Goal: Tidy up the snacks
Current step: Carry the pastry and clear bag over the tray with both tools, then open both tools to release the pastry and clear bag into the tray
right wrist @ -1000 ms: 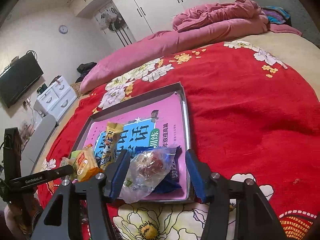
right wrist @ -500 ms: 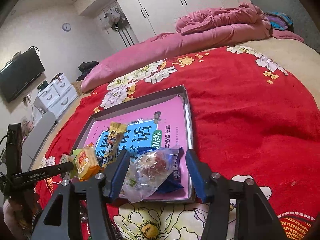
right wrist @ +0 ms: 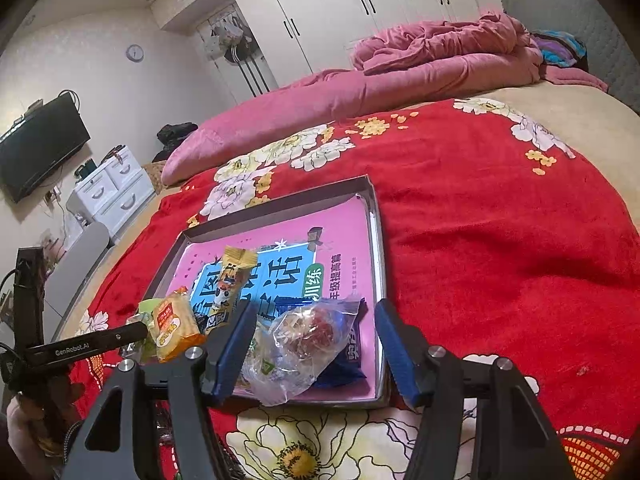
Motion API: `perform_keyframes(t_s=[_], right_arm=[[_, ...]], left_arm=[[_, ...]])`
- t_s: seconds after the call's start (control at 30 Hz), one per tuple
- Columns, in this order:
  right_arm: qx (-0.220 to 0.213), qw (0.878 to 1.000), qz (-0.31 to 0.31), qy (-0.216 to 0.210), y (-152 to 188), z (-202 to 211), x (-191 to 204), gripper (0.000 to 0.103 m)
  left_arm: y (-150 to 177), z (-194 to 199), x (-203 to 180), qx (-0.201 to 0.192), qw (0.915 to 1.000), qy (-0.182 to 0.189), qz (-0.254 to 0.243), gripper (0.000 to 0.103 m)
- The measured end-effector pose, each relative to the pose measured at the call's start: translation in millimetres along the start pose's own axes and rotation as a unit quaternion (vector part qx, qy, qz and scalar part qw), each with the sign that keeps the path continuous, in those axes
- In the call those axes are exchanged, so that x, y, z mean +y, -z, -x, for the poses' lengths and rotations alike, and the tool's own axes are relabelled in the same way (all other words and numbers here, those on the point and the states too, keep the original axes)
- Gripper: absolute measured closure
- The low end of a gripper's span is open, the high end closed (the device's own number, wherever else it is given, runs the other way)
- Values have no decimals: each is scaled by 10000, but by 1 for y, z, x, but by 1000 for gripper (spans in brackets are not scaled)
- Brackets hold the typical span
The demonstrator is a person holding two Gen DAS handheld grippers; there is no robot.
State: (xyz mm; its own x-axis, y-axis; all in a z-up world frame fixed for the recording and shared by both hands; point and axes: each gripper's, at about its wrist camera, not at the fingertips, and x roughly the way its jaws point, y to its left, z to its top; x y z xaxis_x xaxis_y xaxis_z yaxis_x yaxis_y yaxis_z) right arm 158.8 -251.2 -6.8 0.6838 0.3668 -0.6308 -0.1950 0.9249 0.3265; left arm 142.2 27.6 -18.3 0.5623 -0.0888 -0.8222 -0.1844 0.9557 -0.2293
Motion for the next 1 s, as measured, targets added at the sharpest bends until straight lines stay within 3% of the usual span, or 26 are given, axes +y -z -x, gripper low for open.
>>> perform_keyframes(t_s=[0.7,1.0], right_arm=[[-183,9997,140,127,-1,9,6,31],[-338,9990,253,149,-3,17,9,27]], left_arm=[[0,19,-3,-239,9997,37,-42,28],[5,37,-4,-317,9993,141,-149,28]])
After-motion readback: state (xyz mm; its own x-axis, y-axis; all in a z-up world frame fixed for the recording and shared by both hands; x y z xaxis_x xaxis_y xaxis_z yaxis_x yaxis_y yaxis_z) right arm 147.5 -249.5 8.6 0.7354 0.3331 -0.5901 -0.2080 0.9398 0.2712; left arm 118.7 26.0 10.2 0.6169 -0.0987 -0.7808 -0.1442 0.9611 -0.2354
